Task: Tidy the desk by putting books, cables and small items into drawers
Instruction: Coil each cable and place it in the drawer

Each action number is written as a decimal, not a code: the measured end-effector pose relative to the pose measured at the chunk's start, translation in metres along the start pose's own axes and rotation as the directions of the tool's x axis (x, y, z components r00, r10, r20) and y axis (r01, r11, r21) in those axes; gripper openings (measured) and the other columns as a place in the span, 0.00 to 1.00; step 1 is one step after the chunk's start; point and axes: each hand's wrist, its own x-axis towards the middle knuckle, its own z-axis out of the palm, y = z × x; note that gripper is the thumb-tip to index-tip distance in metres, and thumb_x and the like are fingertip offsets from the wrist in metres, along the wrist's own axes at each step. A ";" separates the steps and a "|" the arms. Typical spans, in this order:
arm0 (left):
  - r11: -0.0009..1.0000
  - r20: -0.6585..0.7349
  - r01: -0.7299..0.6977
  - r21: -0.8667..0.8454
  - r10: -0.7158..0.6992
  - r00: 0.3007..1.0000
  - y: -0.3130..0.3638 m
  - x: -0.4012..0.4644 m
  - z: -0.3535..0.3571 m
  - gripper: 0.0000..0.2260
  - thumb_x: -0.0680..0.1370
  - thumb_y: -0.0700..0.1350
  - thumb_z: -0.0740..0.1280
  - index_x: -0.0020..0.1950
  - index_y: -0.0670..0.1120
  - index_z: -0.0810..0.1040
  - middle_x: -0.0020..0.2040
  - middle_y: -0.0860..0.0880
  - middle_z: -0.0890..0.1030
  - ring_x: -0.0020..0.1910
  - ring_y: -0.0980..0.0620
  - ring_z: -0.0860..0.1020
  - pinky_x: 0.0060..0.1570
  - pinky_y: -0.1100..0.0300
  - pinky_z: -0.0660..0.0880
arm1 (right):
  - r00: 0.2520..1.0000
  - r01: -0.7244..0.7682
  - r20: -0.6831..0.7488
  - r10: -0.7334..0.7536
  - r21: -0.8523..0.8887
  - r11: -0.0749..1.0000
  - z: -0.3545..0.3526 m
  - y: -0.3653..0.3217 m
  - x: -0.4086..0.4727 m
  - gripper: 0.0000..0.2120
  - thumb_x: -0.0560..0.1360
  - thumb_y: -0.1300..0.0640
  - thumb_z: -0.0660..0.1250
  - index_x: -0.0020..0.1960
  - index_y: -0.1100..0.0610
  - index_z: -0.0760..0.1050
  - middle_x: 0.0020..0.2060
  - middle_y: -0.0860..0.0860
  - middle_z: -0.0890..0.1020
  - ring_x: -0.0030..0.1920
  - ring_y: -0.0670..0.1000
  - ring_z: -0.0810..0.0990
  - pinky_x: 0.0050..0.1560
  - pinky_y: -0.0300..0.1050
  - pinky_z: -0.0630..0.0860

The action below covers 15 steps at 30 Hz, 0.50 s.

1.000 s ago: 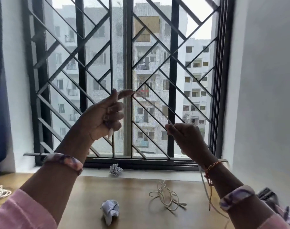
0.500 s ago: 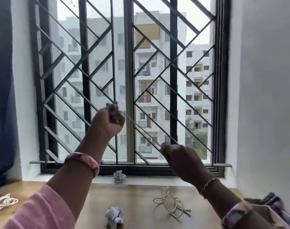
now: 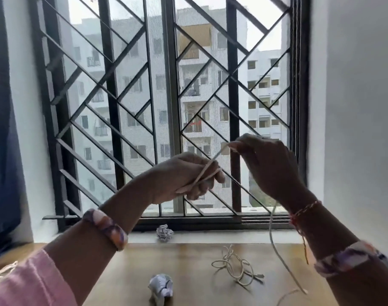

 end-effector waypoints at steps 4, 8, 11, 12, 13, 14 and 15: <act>0.801 0.003 -0.045 -0.598 0.058 0.998 0.011 -0.007 0.001 0.11 0.75 0.41 0.58 0.37 0.40 0.77 0.24 0.52 0.70 0.18 0.60 0.68 0.16 0.69 0.66 | 0.999 -0.048 0.000 0.048 0.114 0.992 0.020 0.001 0.008 0.26 0.74 0.33 0.49 0.37 0.52 0.73 0.22 0.43 0.69 0.26 0.51 0.74 0.29 0.39 0.63; 0.952 -0.068 -0.106 -0.289 0.090 0.994 0.000 -0.025 -0.010 0.08 0.74 0.44 0.63 0.43 0.40 0.75 0.31 0.49 0.76 0.29 0.57 0.75 0.30 0.67 0.74 | 0.997 -0.073 -0.013 0.075 0.131 0.989 0.042 0.001 0.016 0.23 0.73 0.31 0.49 0.40 0.46 0.72 0.21 0.45 0.71 0.28 0.54 0.78 0.28 0.45 0.70; 0.969 -0.292 -0.086 0.232 0.153 0.944 -0.009 -0.035 -0.023 0.09 0.74 0.42 0.65 0.44 0.35 0.76 0.41 0.39 0.79 0.42 0.50 0.78 0.49 0.56 0.79 | 0.997 -0.073 -0.027 0.079 0.175 0.982 0.054 0.003 0.024 0.24 0.72 0.30 0.52 0.41 0.49 0.74 0.23 0.49 0.76 0.29 0.57 0.79 0.30 0.51 0.75; 0.904 -0.384 -0.027 0.426 0.208 0.899 -0.014 -0.036 -0.031 0.10 0.76 0.41 0.65 0.45 0.33 0.76 0.44 0.35 0.78 0.44 0.45 0.77 0.53 0.49 0.76 | 0.997 -0.067 -0.021 0.072 0.173 0.983 0.060 0.003 0.026 0.25 0.71 0.30 0.54 0.36 0.51 0.73 0.22 0.48 0.74 0.28 0.57 0.77 0.30 0.50 0.74; 0.825 -0.447 0.058 0.562 0.244 0.861 -0.017 -0.037 -0.038 0.11 0.76 0.42 0.65 0.45 0.33 0.76 0.47 0.32 0.77 0.45 0.42 0.77 0.54 0.43 0.75 | 0.998 -0.057 -0.012 0.060 0.171 0.984 0.065 0.000 0.027 0.26 0.71 0.30 0.55 0.32 0.52 0.71 0.21 0.47 0.72 0.26 0.55 0.75 0.29 0.49 0.74; 0.781 -0.479 0.108 0.615 0.261 0.838 -0.022 -0.038 -0.044 0.11 0.77 0.43 0.65 0.45 0.33 0.77 0.47 0.31 0.77 0.46 0.39 0.78 0.53 0.40 0.75 | 0.999 -0.051 0.001 0.051 0.160 0.986 0.069 -0.004 0.028 0.26 0.70 0.30 0.56 0.30 0.52 0.70 0.21 0.46 0.70 0.25 0.53 0.73 0.28 0.48 0.73; 0.774 -0.488 0.134 0.619 0.246 0.838 -0.025 -0.041 -0.047 0.11 0.77 0.43 0.65 0.44 0.34 0.78 0.46 0.32 0.78 0.45 0.39 0.79 0.50 0.42 0.77 | 0.999 -0.050 0.015 0.048 0.136 0.989 0.074 -0.009 0.028 0.26 0.70 0.30 0.57 0.30 0.52 0.71 0.21 0.47 0.70 0.26 0.53 0.74 0.28 0.48 0.73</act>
